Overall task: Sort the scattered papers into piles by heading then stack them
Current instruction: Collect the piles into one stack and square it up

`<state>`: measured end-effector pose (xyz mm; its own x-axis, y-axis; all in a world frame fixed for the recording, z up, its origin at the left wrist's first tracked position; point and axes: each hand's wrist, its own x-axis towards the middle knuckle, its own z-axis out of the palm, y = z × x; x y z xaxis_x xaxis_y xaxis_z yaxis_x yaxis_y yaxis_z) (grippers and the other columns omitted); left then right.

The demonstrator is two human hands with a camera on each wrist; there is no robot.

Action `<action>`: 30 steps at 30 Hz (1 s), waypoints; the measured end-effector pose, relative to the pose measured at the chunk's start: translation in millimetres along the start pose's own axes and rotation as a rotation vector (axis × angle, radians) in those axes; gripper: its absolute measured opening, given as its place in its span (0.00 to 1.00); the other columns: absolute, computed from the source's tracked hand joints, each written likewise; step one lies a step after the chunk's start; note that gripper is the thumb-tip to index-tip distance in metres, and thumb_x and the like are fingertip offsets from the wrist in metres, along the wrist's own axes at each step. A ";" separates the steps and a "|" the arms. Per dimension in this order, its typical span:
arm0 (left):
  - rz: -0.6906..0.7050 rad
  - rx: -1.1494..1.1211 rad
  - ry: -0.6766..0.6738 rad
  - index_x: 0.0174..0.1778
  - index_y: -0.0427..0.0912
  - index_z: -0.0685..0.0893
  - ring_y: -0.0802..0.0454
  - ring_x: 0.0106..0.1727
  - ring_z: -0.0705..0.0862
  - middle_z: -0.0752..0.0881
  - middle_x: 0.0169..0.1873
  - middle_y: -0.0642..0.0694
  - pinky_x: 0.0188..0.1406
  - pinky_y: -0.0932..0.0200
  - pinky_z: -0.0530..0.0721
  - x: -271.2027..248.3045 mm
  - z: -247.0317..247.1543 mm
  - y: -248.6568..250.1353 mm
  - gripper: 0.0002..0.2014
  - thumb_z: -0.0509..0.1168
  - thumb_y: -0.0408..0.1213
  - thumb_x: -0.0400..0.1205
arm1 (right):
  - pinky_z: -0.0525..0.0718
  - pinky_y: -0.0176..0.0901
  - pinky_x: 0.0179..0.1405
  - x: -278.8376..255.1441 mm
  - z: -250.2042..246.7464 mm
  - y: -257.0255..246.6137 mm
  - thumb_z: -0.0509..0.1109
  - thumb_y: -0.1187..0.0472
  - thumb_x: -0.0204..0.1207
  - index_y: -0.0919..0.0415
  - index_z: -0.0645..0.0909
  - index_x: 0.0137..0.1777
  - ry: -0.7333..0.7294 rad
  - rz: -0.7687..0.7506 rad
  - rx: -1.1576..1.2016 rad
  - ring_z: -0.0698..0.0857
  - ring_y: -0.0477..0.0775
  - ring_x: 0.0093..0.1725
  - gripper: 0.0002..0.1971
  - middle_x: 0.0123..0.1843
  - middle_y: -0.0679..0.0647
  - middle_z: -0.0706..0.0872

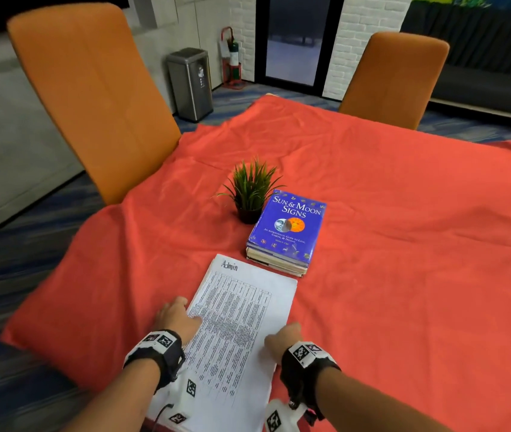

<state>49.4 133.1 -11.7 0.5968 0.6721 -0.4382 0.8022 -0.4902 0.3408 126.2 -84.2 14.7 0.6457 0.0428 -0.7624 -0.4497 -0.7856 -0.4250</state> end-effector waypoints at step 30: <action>0.682 -0.701 -0.223 0.65 0.47 0.81 0.58 0.64 0.85 0.88 0.60 0.53 0.64 0.61 0.80 -94.9 -126.8 59.4 0.15 0.64 0.36 0.81 | 0.86 0.43 0.38 -34.5 -45.8 -10.3 0.70 0.74 0.67 0.65 0.82 0.56 -0.188 -0.421 0.989 0.88 0.57 0.45 0.17 0.50 0.60 0.90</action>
<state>38.7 110.6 155.6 0.9727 0.2147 -0.0877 0.1408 -0.2462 0.9589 136.9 -105.9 67.8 0.7975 0.3516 -0.4902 -0.5658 0.1541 -0.8100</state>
